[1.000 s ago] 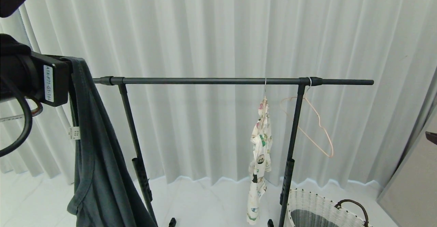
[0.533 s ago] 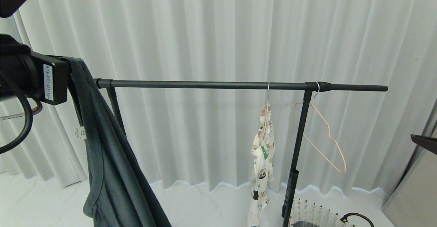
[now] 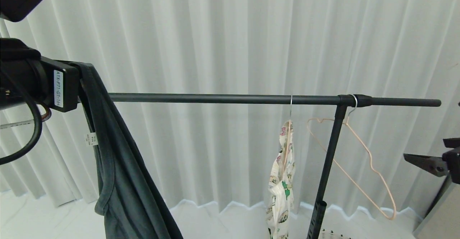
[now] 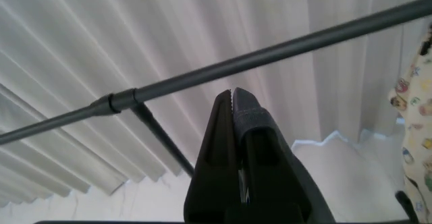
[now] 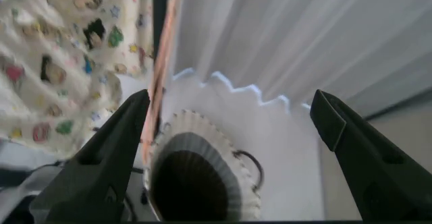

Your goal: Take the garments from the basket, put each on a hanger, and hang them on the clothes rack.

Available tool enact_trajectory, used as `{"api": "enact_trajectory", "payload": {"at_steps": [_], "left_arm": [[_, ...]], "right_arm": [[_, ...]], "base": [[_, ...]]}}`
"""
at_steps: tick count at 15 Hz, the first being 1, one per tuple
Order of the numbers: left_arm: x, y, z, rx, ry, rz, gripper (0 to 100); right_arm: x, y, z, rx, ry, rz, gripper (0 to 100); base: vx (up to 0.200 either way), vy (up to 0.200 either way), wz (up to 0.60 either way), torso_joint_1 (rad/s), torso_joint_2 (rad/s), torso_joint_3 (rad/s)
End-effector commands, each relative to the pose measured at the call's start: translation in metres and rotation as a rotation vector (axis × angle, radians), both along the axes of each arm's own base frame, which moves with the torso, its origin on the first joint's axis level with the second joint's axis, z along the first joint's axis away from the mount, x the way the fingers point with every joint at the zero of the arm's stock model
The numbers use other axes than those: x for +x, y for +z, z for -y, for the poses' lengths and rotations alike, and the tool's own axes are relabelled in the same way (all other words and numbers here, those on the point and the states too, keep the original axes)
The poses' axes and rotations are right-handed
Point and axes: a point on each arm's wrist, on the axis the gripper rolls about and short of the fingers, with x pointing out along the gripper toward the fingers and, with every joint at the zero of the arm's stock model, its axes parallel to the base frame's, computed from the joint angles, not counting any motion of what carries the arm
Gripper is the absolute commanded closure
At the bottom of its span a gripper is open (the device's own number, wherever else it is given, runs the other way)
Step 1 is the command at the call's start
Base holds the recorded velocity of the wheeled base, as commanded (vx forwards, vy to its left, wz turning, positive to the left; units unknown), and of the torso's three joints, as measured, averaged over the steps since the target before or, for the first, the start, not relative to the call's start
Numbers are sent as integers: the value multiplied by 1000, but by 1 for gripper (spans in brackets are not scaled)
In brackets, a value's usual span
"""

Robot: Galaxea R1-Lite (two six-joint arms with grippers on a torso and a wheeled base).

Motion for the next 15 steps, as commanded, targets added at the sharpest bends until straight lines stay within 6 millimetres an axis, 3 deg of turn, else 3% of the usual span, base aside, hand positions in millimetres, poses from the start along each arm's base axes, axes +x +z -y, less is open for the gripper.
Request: {"api": "enact_trajectory", "payload": {"at_steps": [1, 4, 10, 15], "left_arm": [[-1, 0, 2, 1, -14, -1, 100], [-2, 0, 2, 0, -17, 2, 100], [-3, 1, 3, -1, -21, 5, 100], [-4, 1, 3, -1, -25, 5, 100]], "right_arm": [[19, -19, -10, 28, 30, -64, 0], [43, -34, -31, 83, 65, -107, 0], [88, -75, -47, 47, -51, -220, 0], [96, -81, -49, 60, -73, -234, 0]], "base": [[0, 0, 0, 0, 0, 0], [0, 0, 0, 0, 0, 0], [0, 0, 0, 0, 0, 0], [0, 0, 0, 0, 0, 0]]}}
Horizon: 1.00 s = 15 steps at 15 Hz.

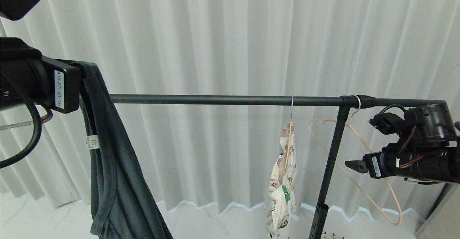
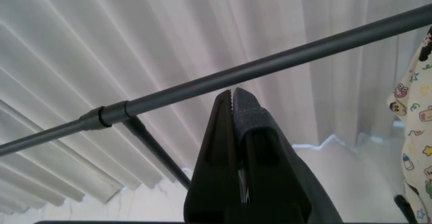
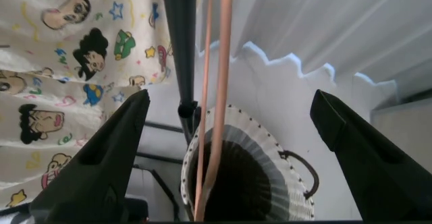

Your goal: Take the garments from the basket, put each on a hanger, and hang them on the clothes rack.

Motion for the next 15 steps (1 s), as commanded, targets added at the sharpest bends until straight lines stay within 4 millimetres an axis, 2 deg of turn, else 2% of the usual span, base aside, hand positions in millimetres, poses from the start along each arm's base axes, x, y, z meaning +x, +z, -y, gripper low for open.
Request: {"api": "enact_trajectory", "payload": {"at_steps": [1, 2, 7, 15], "left_arm": [[0, 0, 0, 0, -1, 0, 100], [0, 0, 0, 0, -1, 0, 100], [0, 0, 0, -1, -1, 0, 100], [1, -1, 1, -13, 2, 18, 100]], "right_arm": [[2, -4, -1, -4, 1, -14, 0], [2, -4, -1, -4, 1, -14, 100], [0, -1, -1, -5, 0, -6, 100], [-18, 24, 2, 11, -6, 93, 100]], "base": [[0, 0, 0, 0, 0, 0], [0, 0, 0, 0, 0, 0], [0, 0, 0, 0, 0, 0], [0, 0, 0, 0, 0, 0]]}}
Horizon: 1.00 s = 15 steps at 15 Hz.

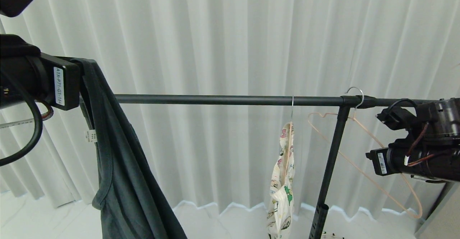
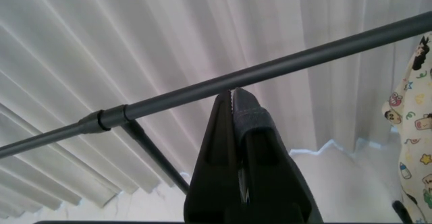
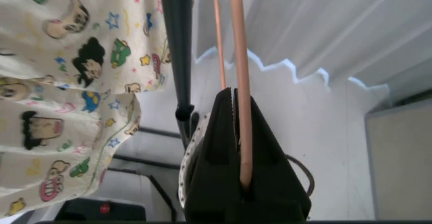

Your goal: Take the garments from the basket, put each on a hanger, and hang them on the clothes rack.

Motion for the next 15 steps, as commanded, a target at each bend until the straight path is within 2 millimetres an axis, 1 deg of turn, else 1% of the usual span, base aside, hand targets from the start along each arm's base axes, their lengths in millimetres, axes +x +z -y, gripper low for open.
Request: {"api": "enact_trajectory", "payload": {"at_steps": [1, 3, 4, 6, 7, 9, 10, 11, 12, 15], "left_arm": [[2, -3, 1, 1, 0, 3, 100], [2, -4, 1, -2, 0, 12, 100], [3, -4, 1, -4, 1, 16, 100], [4, -5, 1, -2, 3, 13, 100], [4, -5, 1, -2, 3, 13, 100], [4, -5, 1, -1, 3, 13, 100], [4, -5, 1, 0, 6, 13, 100], [4, -6, 1, 1, 6, 10, 100], [4, -8, 1, 4, 6, 2, 100], [4, -16, 1, 13, 6, -22, 100]], "right_arm": [[-11, 12, 3, 10, -3, 47, 100], [-21, 17, 7, -3, -26, 53, 100], [-31, 20, 10, -8, -36, 58, 100], [-56, 20, 17, -5, -38, 79, 100], [-62, 20, 19, -4, -40, 87, 100], [-88, 21, 27, -30, -72, 108, 100], [-100, 21, 30, -33, -73, 109, 100], [-108, 20, 32, -36, -72, 106, 100], [-122, 20, 37, -42, -76, 101, 100], [-149, 17, 46, -64, -100, 92, 100]], "base": [[0, 0, 0, 0, 0, 0], [0, 0, 0, 0, 0, 0], [0, 0, 0, 0, 0, 0], [0, 0, 0, 0, 0, 0], [0, 0, 0, 0, 0, 0], [0, 0, 0, 0, 0, 0], [-200, 0, 0, -2, 7, -7], [-200, 0, 0, 2, 2, 2], [-200, 0, 0, 17, 7, 2], [-200, 0, 0, -1, 7, 4]]}}
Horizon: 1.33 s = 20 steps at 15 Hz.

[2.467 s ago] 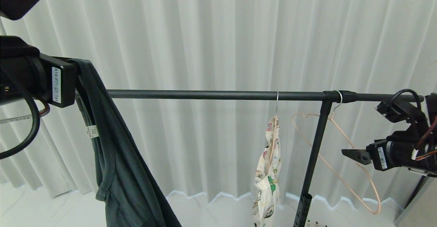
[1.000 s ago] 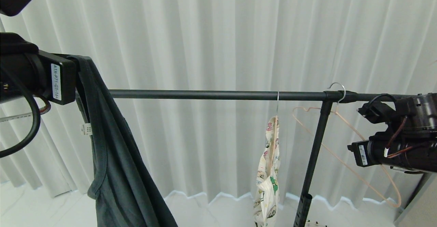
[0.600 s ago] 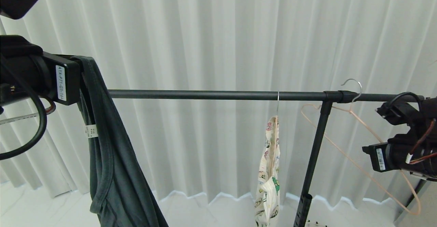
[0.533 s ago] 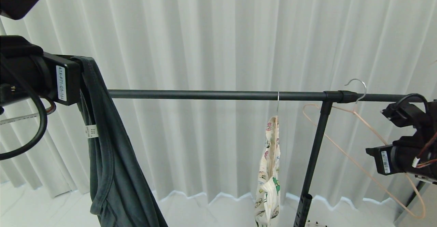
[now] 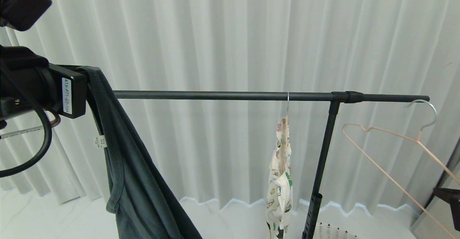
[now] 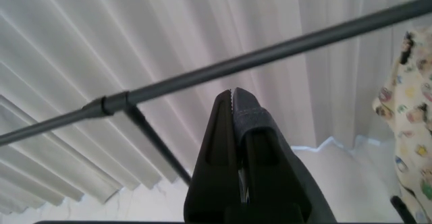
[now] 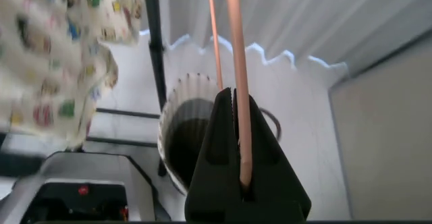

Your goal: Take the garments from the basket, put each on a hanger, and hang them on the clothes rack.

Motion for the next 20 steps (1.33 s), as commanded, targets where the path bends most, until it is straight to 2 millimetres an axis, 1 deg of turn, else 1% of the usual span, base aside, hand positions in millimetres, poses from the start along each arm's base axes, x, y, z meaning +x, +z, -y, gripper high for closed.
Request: {"api": "enact_trajectory", "payload": {"at_steps": [1, 5, 8, 12, 14, 17, 20], "left_arm": [[0, -5, 0, 7, 0, -16, 100], [1, -6, 1, 10, 0, -22, 100], [2, -8, 1, 12, -1, -28, 100], [2, -10, 1, 15, 2, -34, 100], [2, -11, 1, 18, 6, -37, 100], [2, -11, 1, 18, 6, -37, 100], [2, -11, 1, 18, 6, -38, 100]], "right_arm": [[-26, 4, 8, 11, -6, 59, 100], [-44, 3, 14, 10, -7, 55, 100], [-48, 3, 15, 11, -7, 59, 100], [-49, 6, 15, -4, 25, 86, 100], [-51, 10, 12, 17, 97, 134, 100], [-56, 12, 6, 36, 228, 157, 100], [-56, 14, 0, 55, 332, 173, 100]], "base": [[-200, 0, 0, -12, 2, -2], [-200, 0, 0, 0, 2, 4], [-200, 0, 0, 2, 4, 7], [0, 0, 0, 0, 0, 0], [0, 0, 0, 0, 0, 0], [0, 200, 0, 1, 1, 2], [0, 200, 0, 7, 5, -4]]}}
